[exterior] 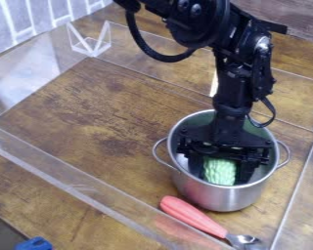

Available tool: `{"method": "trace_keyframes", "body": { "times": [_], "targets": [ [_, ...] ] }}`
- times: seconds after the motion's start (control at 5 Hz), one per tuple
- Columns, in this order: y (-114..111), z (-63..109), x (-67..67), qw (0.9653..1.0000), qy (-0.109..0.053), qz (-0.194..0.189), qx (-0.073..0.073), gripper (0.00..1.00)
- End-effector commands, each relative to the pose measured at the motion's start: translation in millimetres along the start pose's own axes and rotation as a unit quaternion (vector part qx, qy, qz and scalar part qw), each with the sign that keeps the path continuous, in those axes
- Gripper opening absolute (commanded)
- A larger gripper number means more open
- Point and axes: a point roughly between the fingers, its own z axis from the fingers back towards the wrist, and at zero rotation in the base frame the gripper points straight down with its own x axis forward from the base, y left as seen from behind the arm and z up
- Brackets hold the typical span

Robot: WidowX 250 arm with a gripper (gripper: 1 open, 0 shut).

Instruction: Remove the green object from the silver pot and put it on the table

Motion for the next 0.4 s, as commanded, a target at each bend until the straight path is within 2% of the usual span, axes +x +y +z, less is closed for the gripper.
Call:
{"method": "trace_keyframes", "body": {
  "times": [0.0, 0.2],
  "targets": [
    [1.0, 23.5, 6.6, 0.9995, -0.027, -0.008, -0.015, 0.0],
    [-1.0, 25.6, 17.5, 0.9995, -0.028, -0.001, -0.015, 0.0]
  ]
}}
